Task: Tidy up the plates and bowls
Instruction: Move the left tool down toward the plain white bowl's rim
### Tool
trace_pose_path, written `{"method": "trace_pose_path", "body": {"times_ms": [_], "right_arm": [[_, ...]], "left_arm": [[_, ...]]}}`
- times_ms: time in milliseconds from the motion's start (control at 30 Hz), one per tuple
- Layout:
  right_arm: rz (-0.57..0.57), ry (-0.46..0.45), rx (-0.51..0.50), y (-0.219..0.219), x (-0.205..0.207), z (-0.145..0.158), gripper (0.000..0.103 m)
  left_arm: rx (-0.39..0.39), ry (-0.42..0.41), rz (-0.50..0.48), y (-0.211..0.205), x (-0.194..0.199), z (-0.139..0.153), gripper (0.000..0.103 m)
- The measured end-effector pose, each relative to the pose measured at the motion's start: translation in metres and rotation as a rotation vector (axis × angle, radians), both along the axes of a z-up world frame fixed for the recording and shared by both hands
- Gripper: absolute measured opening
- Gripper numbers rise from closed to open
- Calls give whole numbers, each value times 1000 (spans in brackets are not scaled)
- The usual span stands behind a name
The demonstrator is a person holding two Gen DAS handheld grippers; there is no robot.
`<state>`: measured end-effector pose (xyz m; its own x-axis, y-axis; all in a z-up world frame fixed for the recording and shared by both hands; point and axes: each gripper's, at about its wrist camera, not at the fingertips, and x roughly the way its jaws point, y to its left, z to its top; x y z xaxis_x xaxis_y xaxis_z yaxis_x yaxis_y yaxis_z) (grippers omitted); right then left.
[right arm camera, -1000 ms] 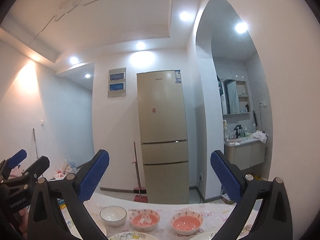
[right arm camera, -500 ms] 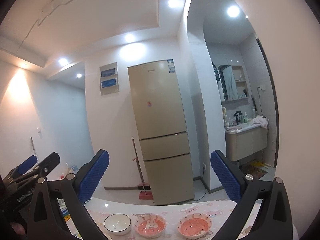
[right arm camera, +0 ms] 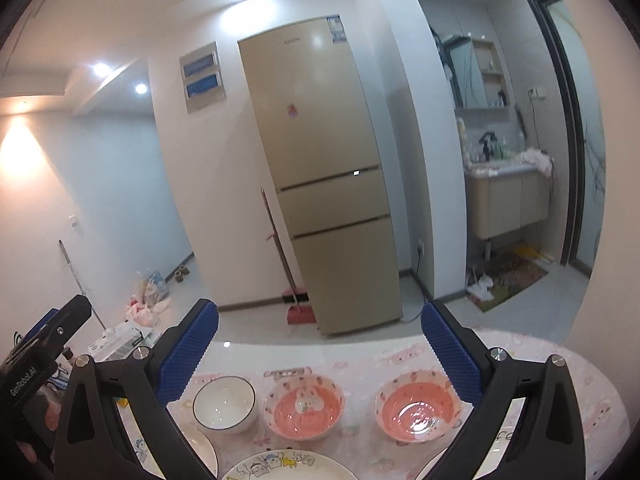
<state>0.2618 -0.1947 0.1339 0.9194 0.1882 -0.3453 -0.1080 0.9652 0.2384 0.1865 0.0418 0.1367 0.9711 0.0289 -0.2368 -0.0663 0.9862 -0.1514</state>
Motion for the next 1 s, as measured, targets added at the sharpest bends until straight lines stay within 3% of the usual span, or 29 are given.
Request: {"method": "trace_pose_path", "body": {"times_ms": [167, 300, 467, 567, 633, 700, 833, 900, 967, 1000], "right_arm": [[53, 40, 59, -2, 12, -11, 103], [128, 84, 100, 4, 25, -22, 99], [238, 171, 126, 29, 42, -41, 87], [270, 225, 107, 52, 54, -48, 82], [256, 270, 101, 71, 67, -53, 82], [259, 322, 136, 83, 82, -56, 80], [220, 383, 160, 107, 106, -65, 69], [194, 389, 151, 114, 111, -77, 69], [239, 429, 184, 120, 116, -96, 68], [274, 487, 215, 125, 124, -110, 62]], "left_arm": [[-33, 31, -30, 5, 11, 0, 103], [-112, -73, -13, 18, 5, 4, 102], [-63, -37, 2, 27, 13, 5, 94], [-64, 52, -3, 34, 30, -3, 94], [-104, 163, -41, 40, 48, -15, 93], [-143, 217, -68, 44, 60, -24, 90], [-102, 293, 21, 55, 80, -44, 85], [-124, 336, 41, 65, 89, -56, 74], [-174, 397, -2, 70, 101, -69, 69], [-197, 421, -19, 72, 106, -77, 69]]}}
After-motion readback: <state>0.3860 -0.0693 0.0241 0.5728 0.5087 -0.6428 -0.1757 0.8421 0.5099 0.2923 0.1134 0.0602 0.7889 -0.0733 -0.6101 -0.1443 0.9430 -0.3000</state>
